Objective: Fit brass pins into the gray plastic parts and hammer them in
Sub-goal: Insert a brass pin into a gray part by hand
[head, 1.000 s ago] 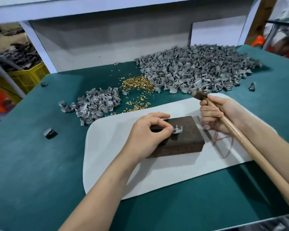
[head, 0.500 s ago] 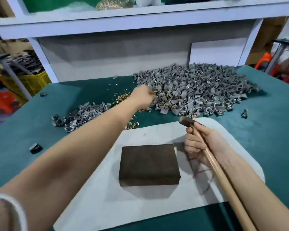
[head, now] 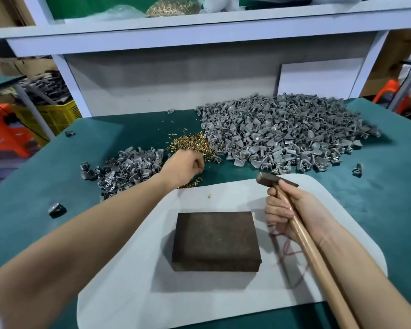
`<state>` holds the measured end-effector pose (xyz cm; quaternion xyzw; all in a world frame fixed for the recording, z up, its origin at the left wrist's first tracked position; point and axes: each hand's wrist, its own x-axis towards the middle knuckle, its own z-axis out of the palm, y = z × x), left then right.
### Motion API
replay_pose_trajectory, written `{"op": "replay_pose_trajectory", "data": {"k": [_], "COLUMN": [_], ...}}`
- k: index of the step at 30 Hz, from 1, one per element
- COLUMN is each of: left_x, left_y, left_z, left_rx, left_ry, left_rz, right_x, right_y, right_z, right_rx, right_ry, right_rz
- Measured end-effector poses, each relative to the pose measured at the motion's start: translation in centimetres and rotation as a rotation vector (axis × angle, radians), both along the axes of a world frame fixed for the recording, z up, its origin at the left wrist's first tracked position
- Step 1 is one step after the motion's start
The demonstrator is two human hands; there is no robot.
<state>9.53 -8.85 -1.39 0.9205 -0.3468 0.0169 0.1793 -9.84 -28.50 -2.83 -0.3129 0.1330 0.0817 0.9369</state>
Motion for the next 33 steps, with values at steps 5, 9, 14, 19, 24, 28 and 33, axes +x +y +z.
{"op": "replay_pose_trajectory", "data": {"k": [5,9,14,19,24,28,33], "left_x": [-0.2,0.2,0.6,-0.7,-0.7,-0.9,-3.7], "left_y": [0.3,1.9,6.3,9.0,9.4,9.1,7.1], "left_z": [0.4,2.7,4.4,0.8,-0.2,0.5,4.2], "left_rx": [-0.11,-0.117,0.043,0.255,0.185,0.114,-0.389], "left_ry": [0.041,-0.019,-0.062,-0.146,-0.21,-0.212,-0.125], "left_rz": [0.0,-0.007,0.067,0.014,0.049,0.042,0.177], "right_x": [-0.1,-0.3,-0.6,-0.7,-0.9,-1.0,-1.1], "right_y": [0.3,0.7,0.8,1.3,2.0,2.7,1.0], "right_z": [0.3,0.8,1.3,1.5,1.8,1.6,2.3], "right_rx": [-0.033,-0.132,-0.319,-0.309,-0.523,-0.907,-1.973], "right_ry": [0.021,0.072,0.15,0.17,0.246,0.252,0.496], "right_rz": [-0.019,-0.058,-0.036,-0.1,-0.108,-0.313,-0.314]}}
